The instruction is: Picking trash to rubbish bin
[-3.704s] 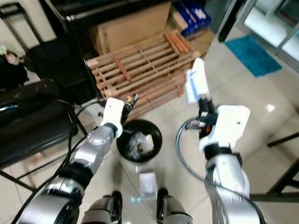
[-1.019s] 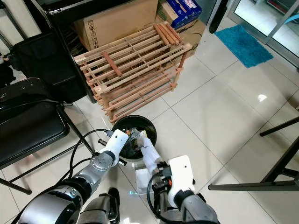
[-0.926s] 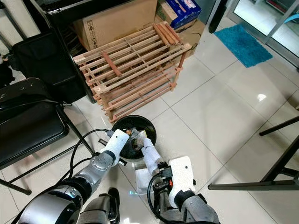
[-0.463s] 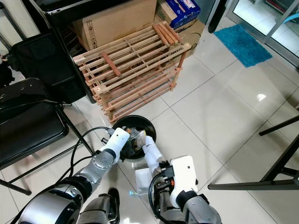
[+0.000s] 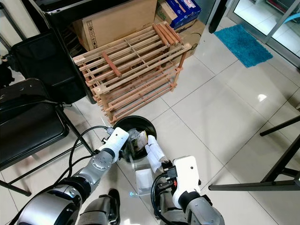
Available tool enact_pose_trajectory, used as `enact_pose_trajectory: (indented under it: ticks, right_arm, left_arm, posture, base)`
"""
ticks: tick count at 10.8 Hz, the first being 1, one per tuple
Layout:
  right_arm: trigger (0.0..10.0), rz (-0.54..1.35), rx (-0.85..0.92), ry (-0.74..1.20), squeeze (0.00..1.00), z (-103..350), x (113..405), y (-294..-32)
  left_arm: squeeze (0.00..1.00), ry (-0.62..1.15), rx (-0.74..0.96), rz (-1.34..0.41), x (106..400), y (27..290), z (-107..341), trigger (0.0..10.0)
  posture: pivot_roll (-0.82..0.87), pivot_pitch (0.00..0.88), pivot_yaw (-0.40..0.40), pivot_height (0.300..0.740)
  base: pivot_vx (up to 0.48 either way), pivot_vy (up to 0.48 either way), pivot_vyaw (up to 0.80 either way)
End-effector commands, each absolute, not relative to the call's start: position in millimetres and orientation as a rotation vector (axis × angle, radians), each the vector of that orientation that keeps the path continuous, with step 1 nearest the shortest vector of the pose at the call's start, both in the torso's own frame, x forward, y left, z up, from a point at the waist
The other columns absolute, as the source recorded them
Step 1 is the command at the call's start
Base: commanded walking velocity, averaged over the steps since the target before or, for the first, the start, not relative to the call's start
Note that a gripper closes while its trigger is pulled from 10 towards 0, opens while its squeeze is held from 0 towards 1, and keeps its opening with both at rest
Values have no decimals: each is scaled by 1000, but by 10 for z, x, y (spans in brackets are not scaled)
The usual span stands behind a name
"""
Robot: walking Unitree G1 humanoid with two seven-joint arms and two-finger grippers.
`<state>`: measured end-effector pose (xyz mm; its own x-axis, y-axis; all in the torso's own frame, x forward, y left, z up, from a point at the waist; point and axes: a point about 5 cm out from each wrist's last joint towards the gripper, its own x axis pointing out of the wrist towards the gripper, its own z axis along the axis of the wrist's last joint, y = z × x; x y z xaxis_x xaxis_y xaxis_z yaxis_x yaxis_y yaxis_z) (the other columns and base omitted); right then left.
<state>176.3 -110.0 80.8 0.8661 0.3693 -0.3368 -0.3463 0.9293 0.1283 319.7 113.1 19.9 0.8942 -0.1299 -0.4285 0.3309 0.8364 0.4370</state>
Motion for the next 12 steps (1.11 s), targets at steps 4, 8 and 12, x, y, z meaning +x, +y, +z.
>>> enact_pose_trajectory:
  ticks: [4,8,12]
  right_arm:
    - [10000,356,48,369,0,806,1711,-1140]
    - [10000,357,40,365,0,795,1759,-1145]
    - [10000,365,37,346,0,786,1853,-1146]
  left_arm:
    - [1000,393,581,-233,3147,1140,147,10000]
    - [1000,379,584,-216,3172,1159,175,10000]
    - [1000,323,512,-144,3256,1218,291,10000]
  posture:
    - [-176,302,-95,740]
    - [-163,291,-90,740]
    - [-108,276,-86,740]
  base:
    - [0,0,0]
    - [0,0,0]
    - [0,0,0]
